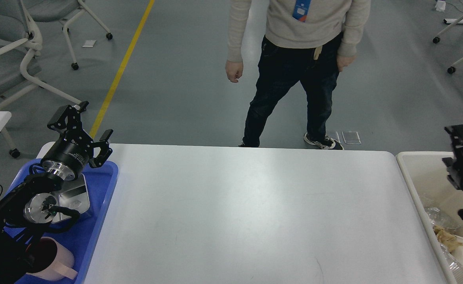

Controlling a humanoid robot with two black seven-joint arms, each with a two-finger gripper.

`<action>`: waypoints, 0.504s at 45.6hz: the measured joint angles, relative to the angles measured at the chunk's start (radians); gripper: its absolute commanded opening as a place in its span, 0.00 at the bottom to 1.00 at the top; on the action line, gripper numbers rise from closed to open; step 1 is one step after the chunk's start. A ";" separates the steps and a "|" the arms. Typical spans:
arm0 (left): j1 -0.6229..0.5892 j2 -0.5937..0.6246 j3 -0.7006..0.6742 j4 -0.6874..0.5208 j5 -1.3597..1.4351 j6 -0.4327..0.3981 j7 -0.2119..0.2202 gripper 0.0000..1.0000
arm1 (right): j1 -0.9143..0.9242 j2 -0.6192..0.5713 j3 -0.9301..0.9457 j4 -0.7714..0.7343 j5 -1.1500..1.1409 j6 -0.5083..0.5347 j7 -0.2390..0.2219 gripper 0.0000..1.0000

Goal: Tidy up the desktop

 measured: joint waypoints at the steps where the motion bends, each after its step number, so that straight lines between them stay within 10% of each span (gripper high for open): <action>1: 0.001 0.002 -0.001 0.000 0.000 0.000 0.000 0.96 | 0.004 0.019 0.006 -0.002 0.002 -0.001 -0.003 1.00; 15: 0.003 0.015 0.014 0.015 0.002 -0.005 0.009 0.96 | 0.039 0.208 0.203 -0.054 0.022 -0.001 -0.063 1.00; 23: 0.002 0.016 0.021 0.048 0.005 -0.011 0.016 0.96 | 0.026 0.293 0.620 -0.059 0.107 0.037 -0.299 1.00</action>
